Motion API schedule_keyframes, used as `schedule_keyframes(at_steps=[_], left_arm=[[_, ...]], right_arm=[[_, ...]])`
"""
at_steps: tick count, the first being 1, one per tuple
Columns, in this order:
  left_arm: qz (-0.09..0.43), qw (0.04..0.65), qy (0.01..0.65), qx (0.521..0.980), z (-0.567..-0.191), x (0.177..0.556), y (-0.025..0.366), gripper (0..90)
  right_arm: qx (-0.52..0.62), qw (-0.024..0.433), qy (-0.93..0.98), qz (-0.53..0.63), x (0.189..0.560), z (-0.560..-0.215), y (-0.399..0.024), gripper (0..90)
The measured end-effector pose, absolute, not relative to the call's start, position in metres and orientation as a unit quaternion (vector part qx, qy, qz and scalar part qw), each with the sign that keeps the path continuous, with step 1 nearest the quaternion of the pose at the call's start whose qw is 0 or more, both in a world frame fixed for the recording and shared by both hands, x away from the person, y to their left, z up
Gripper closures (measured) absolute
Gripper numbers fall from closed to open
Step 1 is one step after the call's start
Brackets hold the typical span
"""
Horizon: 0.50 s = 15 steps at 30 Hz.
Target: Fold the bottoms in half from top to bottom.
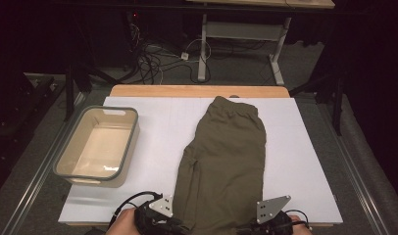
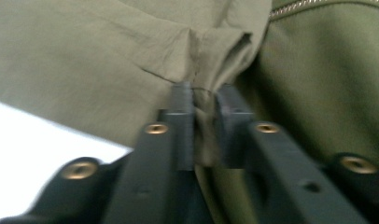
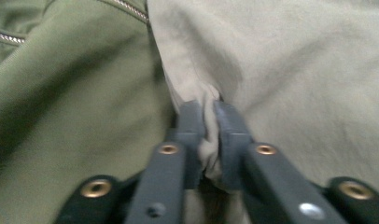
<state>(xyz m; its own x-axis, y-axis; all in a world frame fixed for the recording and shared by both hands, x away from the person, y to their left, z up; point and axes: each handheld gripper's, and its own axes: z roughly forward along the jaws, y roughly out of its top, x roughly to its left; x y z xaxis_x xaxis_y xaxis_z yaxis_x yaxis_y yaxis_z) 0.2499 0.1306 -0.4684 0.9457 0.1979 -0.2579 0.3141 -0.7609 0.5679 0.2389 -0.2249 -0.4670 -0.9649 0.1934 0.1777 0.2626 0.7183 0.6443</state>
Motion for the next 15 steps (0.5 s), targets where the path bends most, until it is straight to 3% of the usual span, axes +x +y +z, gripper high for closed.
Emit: schedule_keyframes(at_steps=[3, 5, 11, 15], left_arm=[[-0.089, 0.333, 0.148, 0.927, -0.465, 0.255, 0.134, 47.5], [-0.085, 0.347, 0.158, 0.920, -0.460, 0.260, 0.138, 40.3], [-0.061, 0.399, 0.177, 0.897, -0.438, 0.280, 0.151, 39.0], [-0.031, 0.406, 0.202, 0.891, -0.433, 0.299, 0.153, 46.0]], right_arm=[[-0.129, 0.035, -0.919, -0.370, 0.241, -0.467, -0.225, 57.3], [-0.139, 0.021, -0.915, -0.379, 0.243, -0.465, -0.225, 49.2], [-0.149, -0.003, -0.897, -0.417, 0.259, -0.451, -0.228, 41.6], [-0.166, -0.020, -0.889, -0.426, 0.273, -0.446, -0.230, 40.5]])
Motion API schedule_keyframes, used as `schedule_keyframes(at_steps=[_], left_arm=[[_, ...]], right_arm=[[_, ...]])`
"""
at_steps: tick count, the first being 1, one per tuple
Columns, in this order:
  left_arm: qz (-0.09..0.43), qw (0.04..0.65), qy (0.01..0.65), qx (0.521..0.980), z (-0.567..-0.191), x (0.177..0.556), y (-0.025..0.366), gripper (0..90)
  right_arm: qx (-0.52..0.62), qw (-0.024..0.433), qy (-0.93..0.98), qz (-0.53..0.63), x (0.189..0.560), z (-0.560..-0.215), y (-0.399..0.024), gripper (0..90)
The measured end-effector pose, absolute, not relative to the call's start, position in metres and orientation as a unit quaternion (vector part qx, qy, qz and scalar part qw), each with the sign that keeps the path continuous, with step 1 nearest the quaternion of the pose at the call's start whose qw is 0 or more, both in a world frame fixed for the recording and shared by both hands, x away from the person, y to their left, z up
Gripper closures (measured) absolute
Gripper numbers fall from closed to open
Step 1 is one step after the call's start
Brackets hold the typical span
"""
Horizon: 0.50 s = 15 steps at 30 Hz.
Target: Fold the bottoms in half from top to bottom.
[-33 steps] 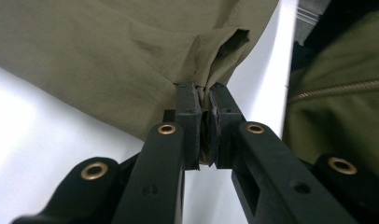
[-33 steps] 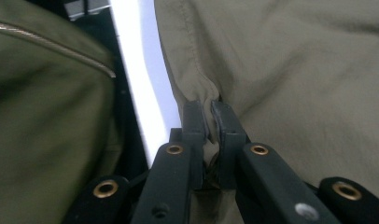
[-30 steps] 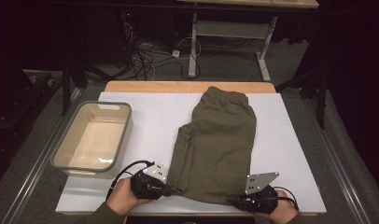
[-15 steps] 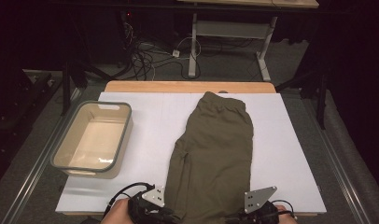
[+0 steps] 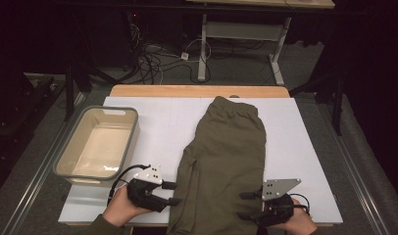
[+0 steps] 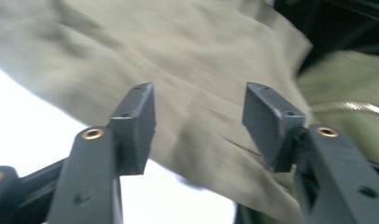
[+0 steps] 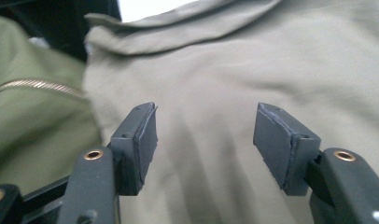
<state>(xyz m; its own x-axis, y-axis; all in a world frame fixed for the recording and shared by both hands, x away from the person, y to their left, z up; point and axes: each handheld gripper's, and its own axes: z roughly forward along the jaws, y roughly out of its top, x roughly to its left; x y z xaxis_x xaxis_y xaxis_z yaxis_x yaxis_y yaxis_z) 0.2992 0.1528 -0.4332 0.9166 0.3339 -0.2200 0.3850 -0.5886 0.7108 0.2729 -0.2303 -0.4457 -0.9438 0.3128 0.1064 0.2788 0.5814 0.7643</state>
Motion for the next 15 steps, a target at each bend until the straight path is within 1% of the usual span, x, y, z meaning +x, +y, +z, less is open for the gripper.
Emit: schedule_keyframes(at_steps=[5, 9, 10, 13, 15], left_arm=[[-0.019, 0.397, 0.237, 0.887, -0.442, 0.326, 0.150, 45.9], [-0.018, 0.396, 0.256, 0.882, -0.449, 0.341, 0.148, 41.9], [-0.015, 0.393, 0.259, 0.882, -0.450, 0.345, 0.148, 39.7], [-0.006, 0.397, 0.264, 0.879, -0.452, 0.354, 0.147, 37.3], [-0.005, 0.399, 0.267, 0.877, -0.454, 0.359, 0.147, 37.2]], right_arm=[[0.197, 0.034, 0.884, 0.424, 0.292, -0.448, -0.230, 36.8], [0.213, 0.041, 0.876, 0.430, 0.301, -0.450, -0.231, 32.5], [0.216, 0.046, 0.874, 0.432, 0.303, -0.450, -0.231, 32.5], [0.227, 0.056, 0.870, 0.434, 0.310, -0.451, -0.231, 32.7], [0.236, 0.059, 0.866, 0.436, 0.315, -0.451, -0.232, 33.5]])
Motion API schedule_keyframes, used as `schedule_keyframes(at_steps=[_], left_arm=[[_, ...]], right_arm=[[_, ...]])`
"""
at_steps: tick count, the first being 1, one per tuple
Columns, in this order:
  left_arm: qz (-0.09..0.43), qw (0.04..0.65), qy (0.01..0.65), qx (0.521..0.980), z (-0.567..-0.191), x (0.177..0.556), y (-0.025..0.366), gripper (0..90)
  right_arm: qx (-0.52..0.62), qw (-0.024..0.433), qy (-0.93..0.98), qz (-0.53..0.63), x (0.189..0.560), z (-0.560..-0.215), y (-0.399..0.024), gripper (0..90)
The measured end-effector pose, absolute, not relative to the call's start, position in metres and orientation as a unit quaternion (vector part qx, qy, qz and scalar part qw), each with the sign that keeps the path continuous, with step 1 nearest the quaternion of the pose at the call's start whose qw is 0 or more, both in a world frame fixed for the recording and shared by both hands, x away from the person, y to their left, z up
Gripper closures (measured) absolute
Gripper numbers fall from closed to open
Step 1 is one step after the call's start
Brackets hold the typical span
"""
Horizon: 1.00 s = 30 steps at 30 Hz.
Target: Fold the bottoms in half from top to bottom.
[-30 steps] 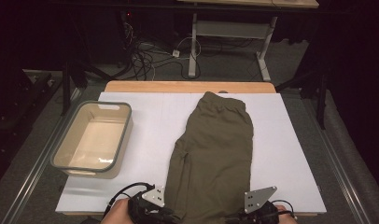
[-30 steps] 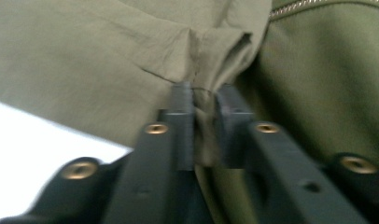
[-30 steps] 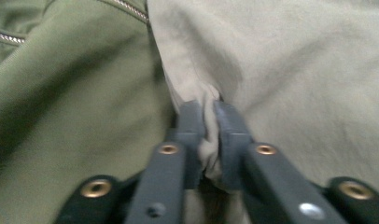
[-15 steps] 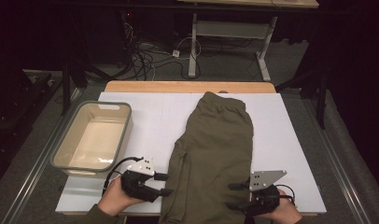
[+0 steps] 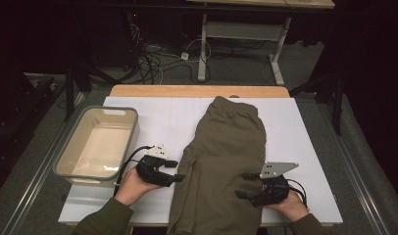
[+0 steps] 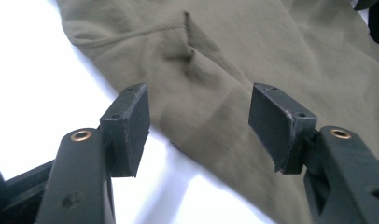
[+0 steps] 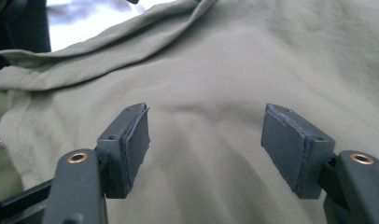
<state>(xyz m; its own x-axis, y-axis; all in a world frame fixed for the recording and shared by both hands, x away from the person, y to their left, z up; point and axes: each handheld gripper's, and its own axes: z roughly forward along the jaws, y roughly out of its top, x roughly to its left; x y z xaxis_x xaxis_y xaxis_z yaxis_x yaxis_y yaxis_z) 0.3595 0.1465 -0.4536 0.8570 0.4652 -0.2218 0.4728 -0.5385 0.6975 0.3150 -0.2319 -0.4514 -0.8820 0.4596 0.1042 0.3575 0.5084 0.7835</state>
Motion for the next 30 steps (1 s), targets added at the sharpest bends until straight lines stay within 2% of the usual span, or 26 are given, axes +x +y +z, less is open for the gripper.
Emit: schedule_keyframes(at_steps=[5, 20, 30], left_arm=[[0.006, 0.401, 0.274, 0.874, -0.458, 0.362, 0.147, 28.8], [0.028, 0.400, 0.294, 0.868, -0.464, 0.359, 0.154, 15.5], [0.037, 0.399, 0.302, 0.865, -0.466, 0.359, 0.154, 9.7]], right_arm=[[0.248, 0.060, 0.863, 0.435, 0.322, -0.454, -0.232, 33.6], [0.280, 0.088, 0.848, 0.441, 0.350, -0.449, -0.237, 32.5], [0.309, 0.105, 0.833, 0.446, 0.374, -0.440, -0.246, 32.1]])
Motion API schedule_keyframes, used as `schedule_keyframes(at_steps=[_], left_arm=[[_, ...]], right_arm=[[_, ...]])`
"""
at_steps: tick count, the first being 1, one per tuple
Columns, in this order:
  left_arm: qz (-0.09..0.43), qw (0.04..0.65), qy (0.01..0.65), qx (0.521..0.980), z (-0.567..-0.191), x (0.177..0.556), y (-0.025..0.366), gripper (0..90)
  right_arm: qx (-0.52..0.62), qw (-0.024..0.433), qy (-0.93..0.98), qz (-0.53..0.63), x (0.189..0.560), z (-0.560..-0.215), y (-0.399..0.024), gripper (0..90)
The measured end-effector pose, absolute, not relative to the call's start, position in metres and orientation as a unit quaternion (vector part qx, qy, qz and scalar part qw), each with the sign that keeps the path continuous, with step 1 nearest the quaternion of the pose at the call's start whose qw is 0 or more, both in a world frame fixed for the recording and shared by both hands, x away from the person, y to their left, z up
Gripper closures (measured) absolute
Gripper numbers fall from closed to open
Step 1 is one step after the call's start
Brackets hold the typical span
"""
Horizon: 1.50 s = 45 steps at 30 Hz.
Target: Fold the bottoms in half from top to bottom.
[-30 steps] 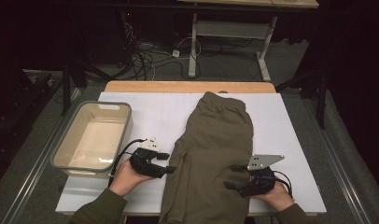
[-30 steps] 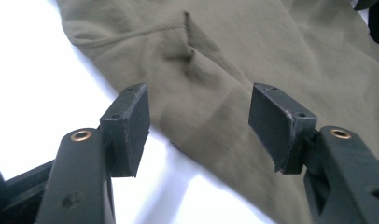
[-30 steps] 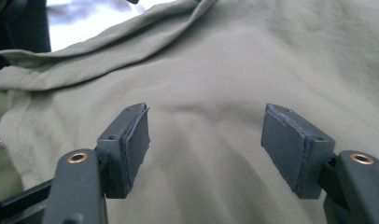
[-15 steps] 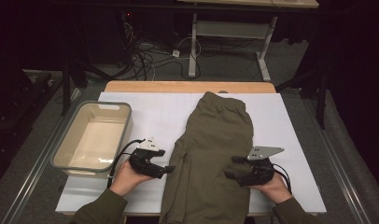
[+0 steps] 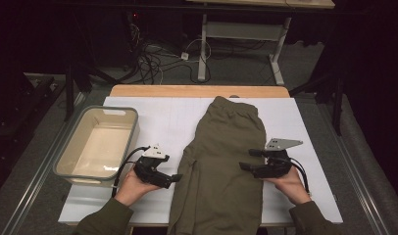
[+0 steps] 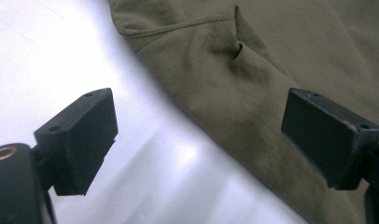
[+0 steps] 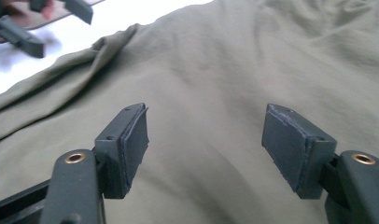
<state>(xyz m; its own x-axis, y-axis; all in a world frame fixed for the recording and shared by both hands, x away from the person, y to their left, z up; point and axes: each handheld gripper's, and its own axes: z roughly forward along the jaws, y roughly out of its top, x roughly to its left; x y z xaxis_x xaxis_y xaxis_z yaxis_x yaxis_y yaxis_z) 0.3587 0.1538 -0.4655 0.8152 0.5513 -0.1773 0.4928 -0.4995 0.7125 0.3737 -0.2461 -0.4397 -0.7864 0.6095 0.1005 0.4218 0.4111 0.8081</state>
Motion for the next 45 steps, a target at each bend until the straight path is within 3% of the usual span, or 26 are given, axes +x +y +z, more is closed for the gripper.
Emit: schedule_keyframes(at_steps=[12, 23, 45], left_arm=[[0.043, 0.403, 0.303, 0.863, -0.466, 0.356, 0.155, 0.0], [0.048, 0.397, 0.307, 0.863, -0.467, 0.357, 0.156, 0.0], [0.051, 0.394, 0.317, 0.861, -0.469, 0.358, 0.156, 0.0]], right_arm=[[0.333, 0.126, 0.827, 0.435, 0.400, -0.436, -0.252, 31.8], [0.371, 0.138, 0.819, 0.415, 0.437, -0.433, -0.258, 32.2], [0.456, 0.154, 0.787, 0.386, 0.525, -0.430, -0.262, 42.2]])
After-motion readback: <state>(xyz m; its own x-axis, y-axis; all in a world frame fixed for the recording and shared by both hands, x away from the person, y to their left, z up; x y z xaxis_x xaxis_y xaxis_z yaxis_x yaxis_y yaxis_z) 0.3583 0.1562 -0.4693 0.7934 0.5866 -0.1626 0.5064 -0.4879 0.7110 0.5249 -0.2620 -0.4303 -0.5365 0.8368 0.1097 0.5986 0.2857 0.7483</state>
